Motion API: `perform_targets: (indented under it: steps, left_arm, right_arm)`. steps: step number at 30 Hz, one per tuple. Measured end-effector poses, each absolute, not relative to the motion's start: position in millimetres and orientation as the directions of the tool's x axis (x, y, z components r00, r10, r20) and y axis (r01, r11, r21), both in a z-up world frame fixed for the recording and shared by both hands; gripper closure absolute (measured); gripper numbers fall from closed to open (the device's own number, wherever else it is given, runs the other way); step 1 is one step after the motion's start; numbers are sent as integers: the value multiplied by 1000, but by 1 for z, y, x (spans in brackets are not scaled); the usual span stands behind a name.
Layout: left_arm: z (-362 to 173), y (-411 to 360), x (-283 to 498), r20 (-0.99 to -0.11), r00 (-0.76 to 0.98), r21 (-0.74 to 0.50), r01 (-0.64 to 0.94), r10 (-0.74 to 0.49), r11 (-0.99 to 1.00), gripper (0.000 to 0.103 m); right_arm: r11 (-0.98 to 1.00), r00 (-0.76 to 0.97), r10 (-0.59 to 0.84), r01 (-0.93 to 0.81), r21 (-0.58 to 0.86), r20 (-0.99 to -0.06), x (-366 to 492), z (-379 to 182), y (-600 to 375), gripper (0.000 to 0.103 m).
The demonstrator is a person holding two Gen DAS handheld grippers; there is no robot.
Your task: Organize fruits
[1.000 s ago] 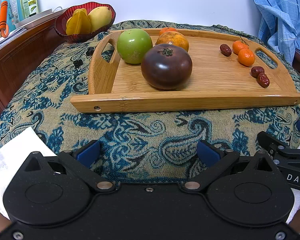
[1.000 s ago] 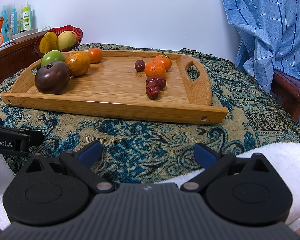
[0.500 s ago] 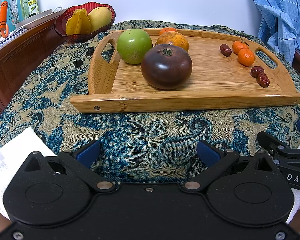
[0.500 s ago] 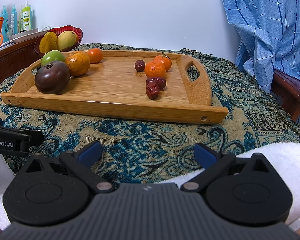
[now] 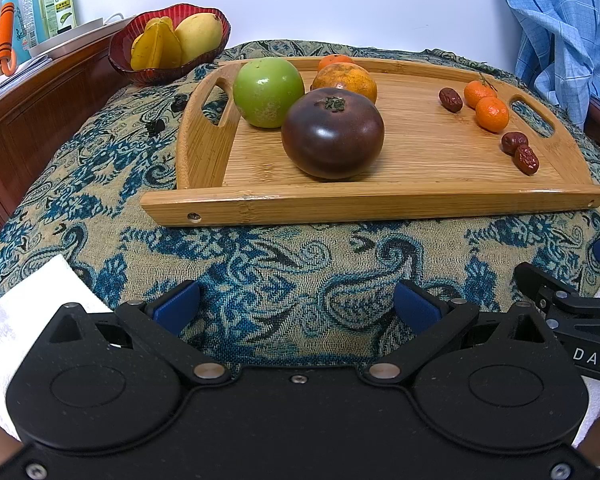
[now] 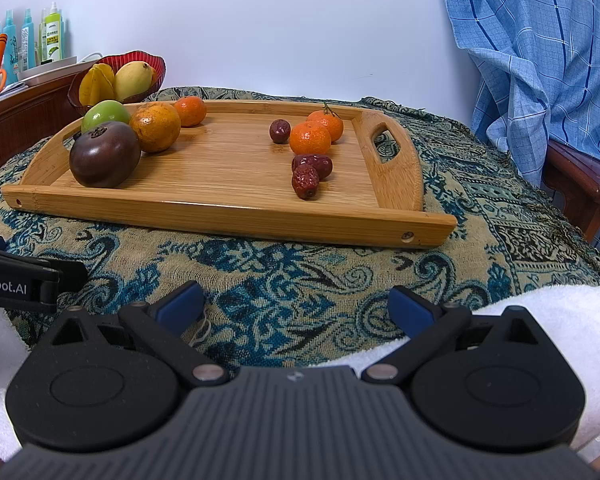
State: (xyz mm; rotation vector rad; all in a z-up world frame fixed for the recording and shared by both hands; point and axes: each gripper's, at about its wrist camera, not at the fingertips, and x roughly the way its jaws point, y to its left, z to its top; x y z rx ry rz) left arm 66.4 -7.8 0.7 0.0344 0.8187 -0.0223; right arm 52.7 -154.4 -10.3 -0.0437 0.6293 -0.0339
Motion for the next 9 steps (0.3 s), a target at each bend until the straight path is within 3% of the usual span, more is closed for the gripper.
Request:
perform_targets:
  steps: [9]
  left_arm:
    - [1,-8,66,-728,685,22,34,-7,999,0]
  right_arm:
    - [998,808,-45,18,-52,-587,53,-10,-154,0]
